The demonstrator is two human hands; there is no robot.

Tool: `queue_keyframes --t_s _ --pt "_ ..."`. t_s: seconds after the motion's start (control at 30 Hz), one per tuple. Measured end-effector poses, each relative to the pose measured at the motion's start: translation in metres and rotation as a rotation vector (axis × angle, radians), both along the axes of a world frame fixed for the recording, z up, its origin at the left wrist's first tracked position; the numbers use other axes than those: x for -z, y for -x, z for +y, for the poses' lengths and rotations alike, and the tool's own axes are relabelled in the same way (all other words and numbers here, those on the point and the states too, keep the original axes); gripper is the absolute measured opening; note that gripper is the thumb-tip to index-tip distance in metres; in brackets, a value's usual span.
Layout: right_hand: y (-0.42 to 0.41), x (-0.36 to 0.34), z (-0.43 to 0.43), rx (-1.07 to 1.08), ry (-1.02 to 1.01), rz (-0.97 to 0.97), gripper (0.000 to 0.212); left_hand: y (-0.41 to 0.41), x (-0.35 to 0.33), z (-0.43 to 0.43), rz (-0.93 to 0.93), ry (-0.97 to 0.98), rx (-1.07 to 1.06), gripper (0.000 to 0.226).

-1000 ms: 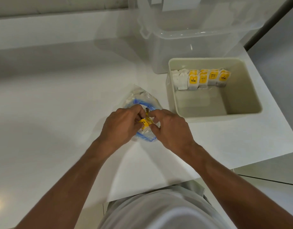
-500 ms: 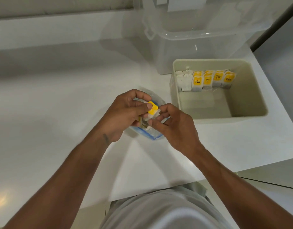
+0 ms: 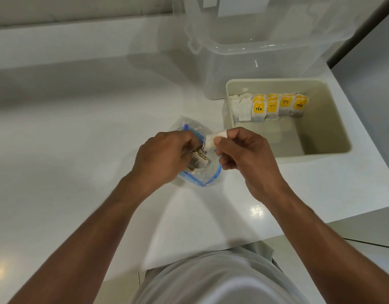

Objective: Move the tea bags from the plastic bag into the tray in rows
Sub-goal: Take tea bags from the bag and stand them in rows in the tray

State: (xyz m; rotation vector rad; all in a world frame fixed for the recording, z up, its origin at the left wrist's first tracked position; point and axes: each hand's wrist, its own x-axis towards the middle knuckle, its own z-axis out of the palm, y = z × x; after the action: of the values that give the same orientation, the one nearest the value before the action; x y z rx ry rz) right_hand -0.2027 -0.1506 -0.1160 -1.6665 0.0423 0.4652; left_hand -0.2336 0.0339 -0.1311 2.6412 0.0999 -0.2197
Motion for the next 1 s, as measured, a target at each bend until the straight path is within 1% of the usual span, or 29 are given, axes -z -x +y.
queue_keyframes --t_s 0.07,0.17,0.2,0.23,0.27,0.33,0.37,0.4,0.43,0.53,0.57,0.6,0.67,0.77,0.83,0.9,1.0 --pt "-0.001 -0.003 -0.001 0.019 -0.029 0.032 0.02 0.001 0.005 -0.005 -0.017 -0.134 0.095 0.022" --pt "-0.001 -0.006 -0.002 0.054 -0.012 0.057 0.054 0.0 0.009 -0.009 -0.051 -0.177 0.128 0.025" --pt "-0.001 -0.006 -0.003 0.061 0.017 0.054 0.059 0.0 0.009 -0.009 -0.06 -0.176 0.116 0.024" --pt "-0.001 -0.005 -0.003 0.065 0.05 0.049 0.056 -0.001 0.009 -0.01 -0.066 -0.174 0.105 0.024" --pt "-0.001 -0.004 -0.004 0.061 0.081 0.043 0.046 -0.001 0.009 -0.01 -0.069 -0.174 0.099 0.025" --pt "-0.001 -0.002 -0.006 0.034 0.117 0.02 0.02 -0.002 0.008 -0.009 -0.084 -0.162 0.093 0.026" --pt "-0.002 -0.002 -0.007 0.011 0.128 0.003 0.011 -0.002 0.008 -0.007 -0.09 -0.152 0.093 0.026" --pt "-0.002 -0.002 -0.007 -0.013 0.143 -0.018 0.011 -0.003 0.007 -0.005 -0.094 -0.135 0.093 0.025" --pt "-0.003 -0.001 -0.008 -0.035 0.162 -0.039 0.018 -0.003 0.005 -0.002 -0.092 -0.098 0.087 0.023" --pt "-0.004 0.001 -0.006 -0.087 0.26 -0.105 0.036 -0.005 -0.006 0.003 -0.054 0.119 0.008 0.014" --pt "-0.005 0.001 -0.005 -0.101 0.297 -0.125 0.039 -0.006 -0.01 0.004 -0.043 0.175 -0.022 0.009" --pt "-0.005 0.002 -0.004 -0.107 0.318 -0.138 0.04 -0.006 -0.013 0.004 -0.038 0.225 -0.044 0.009" --pt "-0.006 0.001 -0.002 -0.104 0.312 -0.139 0.035 -0.005 -0.018 0.005 -0.043 0.3 -0.081 0.02" --pt "-0.006 -0.001 0.0 -0.117 0.3 -0.147 0.016 -0.006 -0.023 0.007 -0.06 0.322 -0.115 0.009" --pt "-0.006 -0.002 0.001 -0.13 0.334 -0.183 0.007 -0.006 -0.027 0.008 -0.057 0.342 -0.085 0.02" --pt "-0.007 -0.003 0.0 -0.126 0.358 -0.209 0.009 -0.006 -0.032 0.01 -0.057 0.392 -0.074 0.027" --pt "-0.009 -0.005 -0.001 -0.132 0.409 -0.252 0.012 -0.009 -0.037 0.013 -0.058 0.457 -0.098 0.03"
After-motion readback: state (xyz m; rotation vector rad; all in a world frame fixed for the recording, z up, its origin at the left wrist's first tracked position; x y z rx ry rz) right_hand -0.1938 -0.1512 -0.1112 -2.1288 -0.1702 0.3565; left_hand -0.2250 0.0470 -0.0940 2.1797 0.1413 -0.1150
